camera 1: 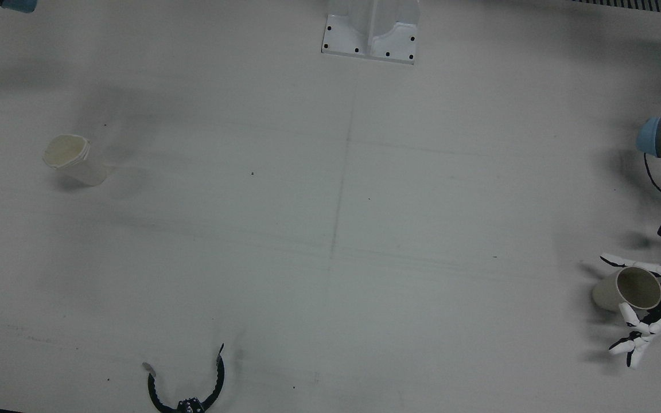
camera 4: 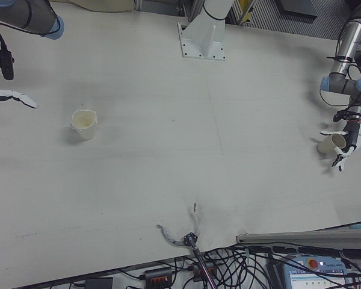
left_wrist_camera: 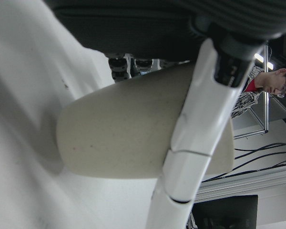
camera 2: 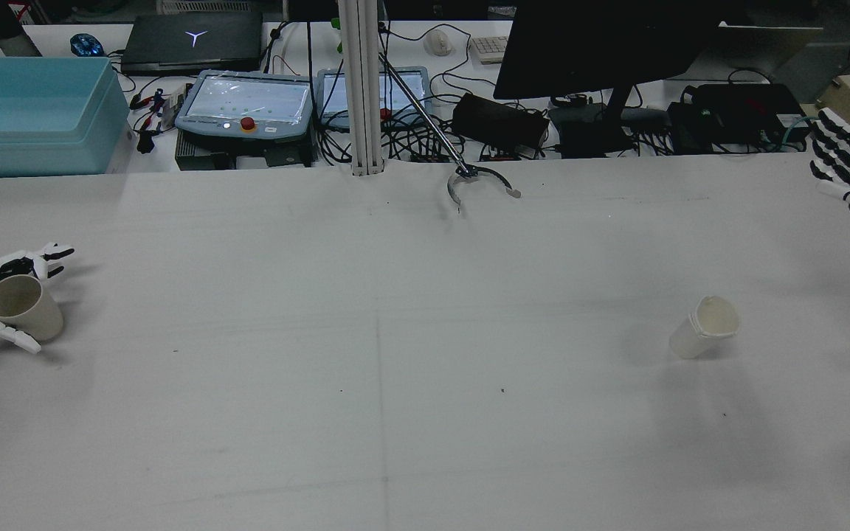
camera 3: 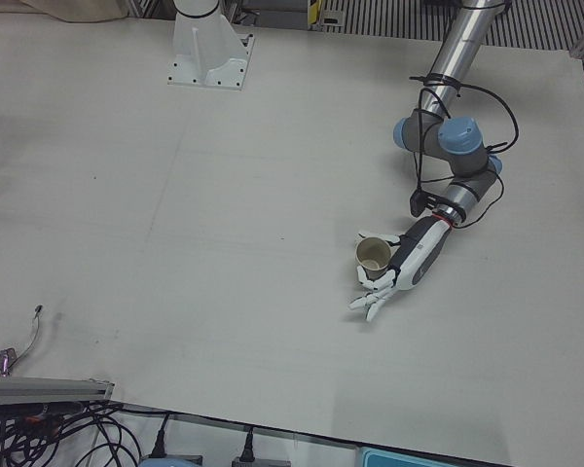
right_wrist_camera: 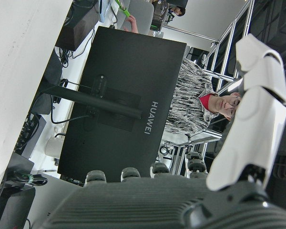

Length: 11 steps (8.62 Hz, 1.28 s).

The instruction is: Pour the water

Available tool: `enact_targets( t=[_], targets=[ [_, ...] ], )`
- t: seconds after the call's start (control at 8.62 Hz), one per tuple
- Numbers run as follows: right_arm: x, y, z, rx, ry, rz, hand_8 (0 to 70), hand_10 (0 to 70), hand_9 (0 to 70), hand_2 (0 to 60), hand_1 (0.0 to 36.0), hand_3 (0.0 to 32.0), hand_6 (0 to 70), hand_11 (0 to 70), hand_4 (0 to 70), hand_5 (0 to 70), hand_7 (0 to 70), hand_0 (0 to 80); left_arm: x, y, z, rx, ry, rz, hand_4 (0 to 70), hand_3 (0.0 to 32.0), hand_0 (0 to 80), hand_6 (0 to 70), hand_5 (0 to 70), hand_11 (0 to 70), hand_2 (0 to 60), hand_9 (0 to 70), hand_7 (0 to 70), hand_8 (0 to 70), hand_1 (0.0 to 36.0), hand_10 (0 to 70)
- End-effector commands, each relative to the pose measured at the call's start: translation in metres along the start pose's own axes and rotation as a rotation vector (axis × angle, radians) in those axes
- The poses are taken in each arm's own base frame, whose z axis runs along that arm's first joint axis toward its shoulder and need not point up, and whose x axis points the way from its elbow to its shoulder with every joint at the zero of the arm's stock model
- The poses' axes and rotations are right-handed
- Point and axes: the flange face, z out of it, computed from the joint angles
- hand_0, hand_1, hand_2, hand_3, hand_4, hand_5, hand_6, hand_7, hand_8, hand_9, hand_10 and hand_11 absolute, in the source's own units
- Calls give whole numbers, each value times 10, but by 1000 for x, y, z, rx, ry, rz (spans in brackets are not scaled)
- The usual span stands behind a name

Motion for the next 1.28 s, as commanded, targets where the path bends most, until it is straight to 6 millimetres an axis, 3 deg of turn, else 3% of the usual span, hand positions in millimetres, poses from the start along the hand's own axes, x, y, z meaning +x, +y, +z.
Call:
enact_targets(
  t=[0.0, 0.12, 0.23, 0.46, 0.7, 0.93, 1.16],
  targets=[
    [-2, 3, 0, -7, -3, 25, 1, 0, 0, 208, 192, 32, 56, 0, 0, 40, 0, 473, 14, 32, 13, 1, 4, -58, 274, 0, 800, 124, 700, 115, 451, 9, 115, 28, 360, 47],
    [-3, 4, 1, -16, -6, 31, 1, 0, 0, 208, 194, 30, 57, 0, 0, 40, 0, 475, 19, 49, 19, 4, 1, -90, 270, 0, 800, 123, 700, 110, 600, 9, 115, 25, 360, 44],
    [-1, 0, -1, -12, 2, 30, 0, 0, 0, 217, 199, 42, 54, 0, 0, 42, 0, 478, 26, 67, 24, 9, 0, -123, 274, 0, 800, 122, 700, 109, 600, 9, 115, 25, 360, 43],
    [14, -14, -1, -48, 22, 28, 4, 0, 0, 259, 229, 0, 72, 0, 0, 53, 0, 490, 37, 94, 26, 37, -11, -175, 272, 0, 800, 121, 700, 108, 600, 9, 115, 24, 360, 43],
    [32, -30, -26, -133, 92, 41, 0, 0, 0, 306, 266, 0, 54, 0, 0, 62, 0, 508, 59, 146, 29, 48, -13, -206, 269, 0, 800, 115, 700, 107, 600, 8, 113, 24, 360, 42],
    [34, -49, -58, -125, 148, 17, 5, 0, 0, 334, 293, 0, 78, 0, 0, 72, 0, 530, 65, 163, 30, 51, -14, -209, 271, 0, 800, 117, 700, 109, 600, 8, 114, 25, 360, 43],
    [52, -99, -77, -91, 178, -57, 0, 0, 0, 304, 274, 0, 42, 0, 0, 61, 0, 515, 69, 175, 29, 50, -15, -211, 272, 0, 800, 115, 700, 111, 600, 9, 115, 25, 360, 45]
  ],
)
